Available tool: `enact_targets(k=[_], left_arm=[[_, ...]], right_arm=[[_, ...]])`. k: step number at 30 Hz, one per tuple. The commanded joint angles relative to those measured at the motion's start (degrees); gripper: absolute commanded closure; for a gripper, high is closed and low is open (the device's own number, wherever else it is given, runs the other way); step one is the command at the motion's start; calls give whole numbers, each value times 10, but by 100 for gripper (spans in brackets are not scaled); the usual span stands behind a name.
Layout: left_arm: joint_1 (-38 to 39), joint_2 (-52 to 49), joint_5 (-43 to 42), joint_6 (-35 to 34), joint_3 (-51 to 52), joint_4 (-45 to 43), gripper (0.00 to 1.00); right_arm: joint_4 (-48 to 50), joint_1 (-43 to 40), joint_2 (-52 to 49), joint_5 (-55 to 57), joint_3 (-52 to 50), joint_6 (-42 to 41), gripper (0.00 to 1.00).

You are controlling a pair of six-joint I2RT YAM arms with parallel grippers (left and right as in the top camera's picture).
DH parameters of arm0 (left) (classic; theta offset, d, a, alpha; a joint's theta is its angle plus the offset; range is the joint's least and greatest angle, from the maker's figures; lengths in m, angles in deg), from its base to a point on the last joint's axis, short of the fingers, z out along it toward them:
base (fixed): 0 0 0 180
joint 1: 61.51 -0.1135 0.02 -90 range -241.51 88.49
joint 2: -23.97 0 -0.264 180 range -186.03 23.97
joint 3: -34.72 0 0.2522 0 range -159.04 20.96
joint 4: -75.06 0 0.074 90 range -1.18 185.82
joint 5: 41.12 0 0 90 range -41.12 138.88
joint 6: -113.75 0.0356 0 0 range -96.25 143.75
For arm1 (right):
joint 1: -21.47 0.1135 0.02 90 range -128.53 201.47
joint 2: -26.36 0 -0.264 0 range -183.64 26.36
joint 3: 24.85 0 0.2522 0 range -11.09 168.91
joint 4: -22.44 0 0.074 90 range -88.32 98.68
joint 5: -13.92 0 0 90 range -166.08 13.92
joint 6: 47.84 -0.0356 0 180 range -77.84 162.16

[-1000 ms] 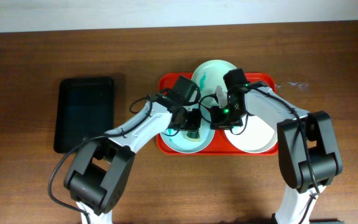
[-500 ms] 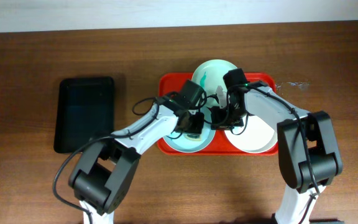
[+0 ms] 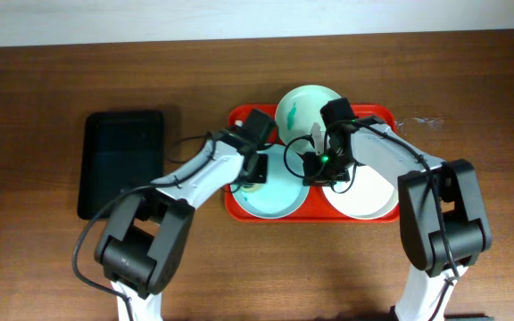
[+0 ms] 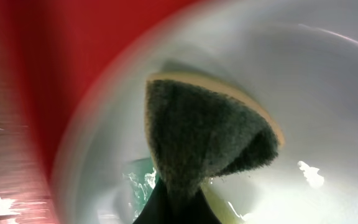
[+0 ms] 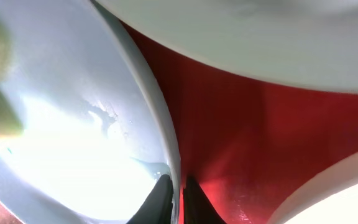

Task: Clean dirty plates on tray and stack at the side
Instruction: 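Scrub the light blue plate with the sponge in the left gripper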

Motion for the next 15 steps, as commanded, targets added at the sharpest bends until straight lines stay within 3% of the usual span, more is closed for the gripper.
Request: enact_targets(k=[1, 3, 6, 10, 15], left_arm=[[-45, -15, 119, 0, -16, 34, 100], [-56, -12, 97, 0, -47, 54, 100], [-63, 2, -51, 1, -99, 68, 100], [-55, 0, -238, 1, -87, 68, 100], [-29, -3, -214, 5, -20, 66, 100]], right_arm=[[-2, 2, -5, 21, 3, 5, 91], [-2, 2, -5, 21, 3, 5, 90], [-2, 2, -5, 21, 3, 5, 91], [-2, 2, -5, 21, 3, 5, 90], [-2, 2, -5, 21, 3, 5, 90]])
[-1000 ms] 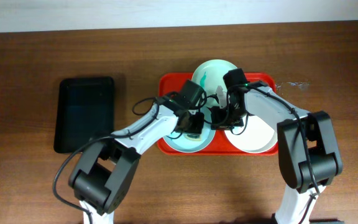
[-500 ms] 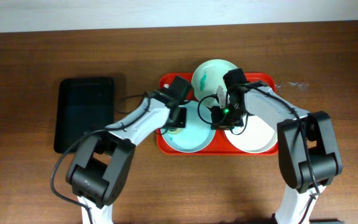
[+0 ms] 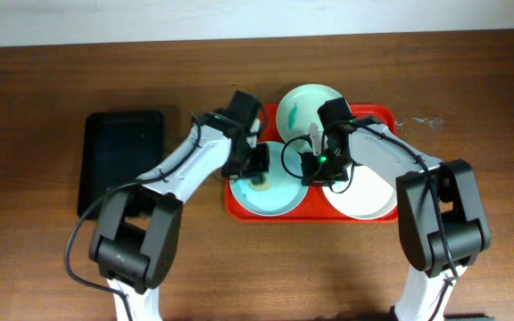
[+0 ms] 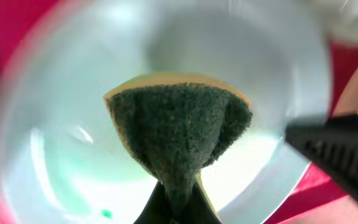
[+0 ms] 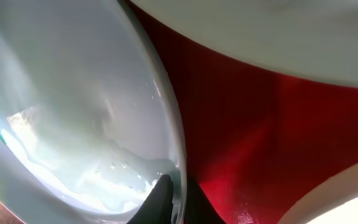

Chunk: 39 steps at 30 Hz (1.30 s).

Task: Clean dirty plates on tray and stack at the side
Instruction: 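Scrub the light blue plate with the sponge in the left gripper, then lift the blue plate with the right gripper and set it right of the tray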

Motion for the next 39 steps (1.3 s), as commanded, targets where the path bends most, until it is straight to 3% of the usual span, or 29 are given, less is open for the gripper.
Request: enact_targets(k=[1, 7, 10, 12, 15, 20, 21, 25, 31, 33, 37, 39], left_arm=[[12, -1, 24, 5, 44, 0, 100], [12, -1, 197, 5, 104, -21, 100], [10, 1, 365, -28, 109, -25, 100], [3, 7, 386, -37, 81, -12, 100], [-15, 22, 353, -36, 12, -12, 100], [-65, 25, 175, -31, -64, -2, 100], [-99, 26, 123, -31, -78, 13, 100], [-182, 26, 111, -30, -79, 69, 100], [-311, 26, 69, 31, -79, 110, 100], [-344, 26, 71, 44, -79, 119, 100], [-368, 26, 71, 44, -79, 121, 100], [-373, 26, 71, 44, -79, 121, 100]], right_arm=[[-2, -3, -5, 18, 0, 5, 90], [-2, -3, -5, 18, 0, 5, 91], [-2, -3, -5, 18, 0, 6, 95], [-2, -3, -5, 18, 0, 6, 96], [-4, -2, -3, 18, 12, 9, 96], [-51, 17, 13, 62, 60, 41, 96], [-92, 34, 24, 125, 99, 41, 96], [-184, 77, 41, 266, 199, 40, 96], [-337, 193, 42, 611, 396, 40, 96], [-354, 243, 42, 762, 412, 41, 96], [-358, 299, 42, 932, 412, 44, 96], [-358, 323, 42, 985, 412, 108, 96]])
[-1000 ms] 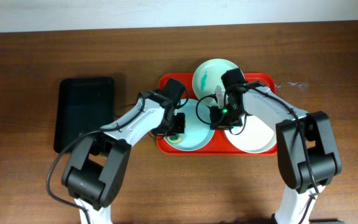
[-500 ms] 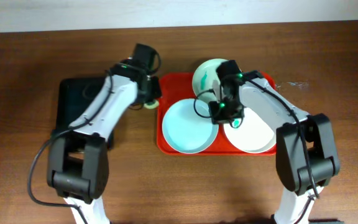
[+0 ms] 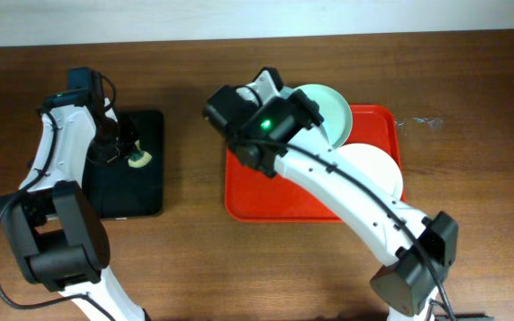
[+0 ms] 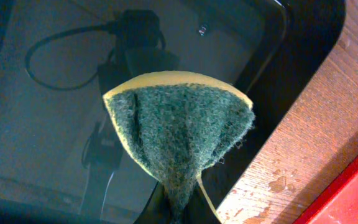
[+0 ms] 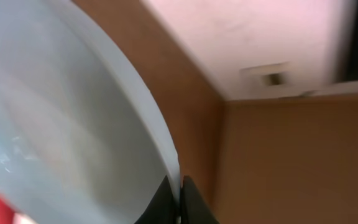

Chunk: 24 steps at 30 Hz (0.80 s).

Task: Clean dirty plates on tray and stack at the side
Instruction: 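Lift the blue plate with the right gripper and set it right of the tray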

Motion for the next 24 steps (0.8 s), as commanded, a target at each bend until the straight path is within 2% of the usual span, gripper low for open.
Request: enact_targets(k=[1, 4, 5, 7, 10, 14, 20, 24], left_arm=[[-3, 4, -10, 11, -9, 1, 100], [-2, 4, -10, 11, -9, 1, 100], [-2, 4, -10, 11, -9, 1, 100], [-2, 4, -10, 11, -9, 1, 100], [-2, 4, -10, 11, -9, 1, 100], [-2, 4, -10, 11, -9, 1, 100], [-2, 4, -10, 11, -9, 3, 100], [-2, 4, -10, 11, -9, 5, 100]], right_arm=[[-2, 28, 13, 151, 12, 80, 96], [-1, 45, 13, 200, 12, 135, 96], [-2, 47, 13, 203, 12, 135, 96], [-2, 46, 13, 140, 12, 89, 96], [12, 6, 11, -89, 4, -15, 96], [88, -124, 1, -422, -68, -14, 96], [96, -304, 1, -840, -102, -14, 96], [61, -375, 1, -782, -101, -13, 96]])
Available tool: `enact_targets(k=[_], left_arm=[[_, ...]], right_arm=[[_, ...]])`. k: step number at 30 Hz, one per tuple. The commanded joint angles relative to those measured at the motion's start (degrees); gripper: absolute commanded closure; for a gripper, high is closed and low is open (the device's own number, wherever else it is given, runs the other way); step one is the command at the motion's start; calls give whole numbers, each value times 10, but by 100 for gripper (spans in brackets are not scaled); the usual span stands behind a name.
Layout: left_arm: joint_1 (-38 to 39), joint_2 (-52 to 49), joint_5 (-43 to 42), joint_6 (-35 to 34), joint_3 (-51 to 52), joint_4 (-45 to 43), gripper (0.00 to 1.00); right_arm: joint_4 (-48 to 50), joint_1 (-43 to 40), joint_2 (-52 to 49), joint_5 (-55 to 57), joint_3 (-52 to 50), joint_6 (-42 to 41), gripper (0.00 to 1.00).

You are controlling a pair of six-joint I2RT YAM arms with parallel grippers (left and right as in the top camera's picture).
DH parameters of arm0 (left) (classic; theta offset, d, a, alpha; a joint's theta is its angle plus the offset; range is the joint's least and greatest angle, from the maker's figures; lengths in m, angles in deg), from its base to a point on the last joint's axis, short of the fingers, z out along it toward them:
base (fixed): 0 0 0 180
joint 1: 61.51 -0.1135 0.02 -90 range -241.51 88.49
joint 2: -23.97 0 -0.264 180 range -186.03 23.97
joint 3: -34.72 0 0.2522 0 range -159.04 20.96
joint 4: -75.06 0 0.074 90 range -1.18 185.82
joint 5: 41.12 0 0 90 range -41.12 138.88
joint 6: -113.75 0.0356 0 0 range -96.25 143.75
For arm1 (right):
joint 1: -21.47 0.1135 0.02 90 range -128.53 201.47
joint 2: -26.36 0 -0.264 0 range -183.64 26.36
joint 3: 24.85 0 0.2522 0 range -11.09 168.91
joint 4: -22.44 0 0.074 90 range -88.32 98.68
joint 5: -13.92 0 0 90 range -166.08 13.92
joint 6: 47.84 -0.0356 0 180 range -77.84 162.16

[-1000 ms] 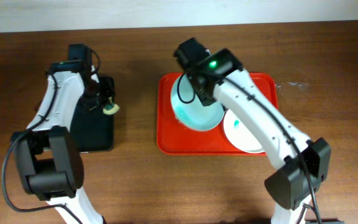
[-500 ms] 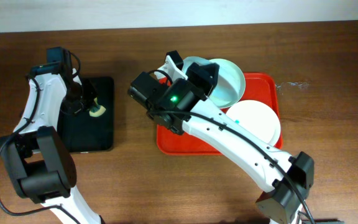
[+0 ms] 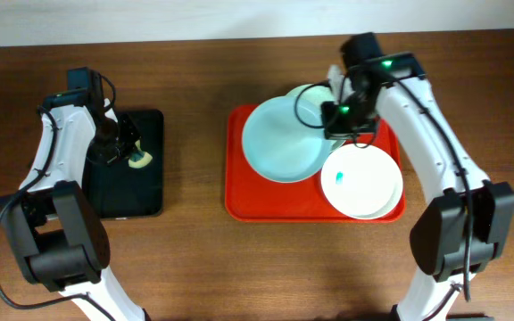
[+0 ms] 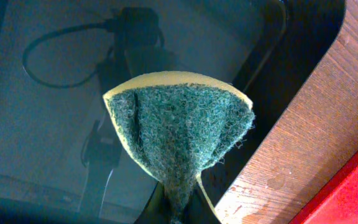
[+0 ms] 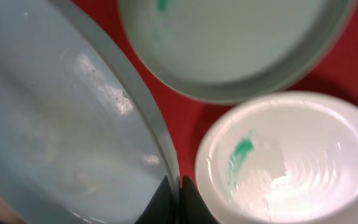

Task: Clean dirty plates on tray and stack at the side
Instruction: 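Lift the blue plate with the right gripper and set it right of the tray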

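Note:
My right gripper (image 3: 337,119) (image 5: 174,189) is shut on the rim of a pale blue plate (image 3: 279,141) (image 5: 61,124), which it holds over the left half of the red tray (image 3: 239,201) (image 5: 188,121). On the tray lie a green plate (image 3: 315,100) (image 5: 229,43) and a white plate (image 3: 364,183) (image 5: 291,155), each with a green smear. My left gripper (image 3: 130,152) (image 4: 176,211) is shut on a yellow-and-green sponge (image 3: 138,160) (image 4: 179,130) over the black tray (image 3: 123,165) (image 4: 42,93).
The wooden table (image 3: 239,267) (image 4: 303,124) runs all round both trays. A corner of the red tray shows at the lower right of the left wrist view. The pale wall (image 3: 150,18) borders the table's far edge.
My right arm, then stretched across to the red tray's far left with the plate tipped up, now holds it from the right, over the tray. The left gripper and sponge have stayed put.
At first my left gripper pressed the sponge into the pale blue plate on the red tray while my right gripper held its rim. Half a second later it was still there. Then the sponge was over the black tray and the plate lifted. Now the plate hangs over the tray.

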Motion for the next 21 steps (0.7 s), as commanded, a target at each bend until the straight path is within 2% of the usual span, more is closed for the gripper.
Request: enact_targets(k=[1, 5, 8, 10, 11, 12, 21], left_arm=[[-1, 4, -6, 11, -9, 0, 100], [-1, 4, -6, 11, -9, -3, 100], [-1, 4, -6, 11, -9, -3, 100], [-1, 4, -6, 12, -9, -3, 100], [-1, 4, -6, 12, -9, -3, 100], [-1, 4, -6, 12, -9, -3, 100], [-1, 4, -6, 11, -8, -4, 100]], right_arm=[[-11, -32, 5, -11, -3, -3, 96], [24, -52, 13, -14, -2, -4, 96], [56, -106, 15, -13, -5, -5, 96], [77, -159, 15, -13, -5, -5, 96], [105, -232, 14, -13, -13, -5, 96], [119, -269, 12, -13, -22, -5, 96], [229, -429, -28, -13, -92, -6, 96]])
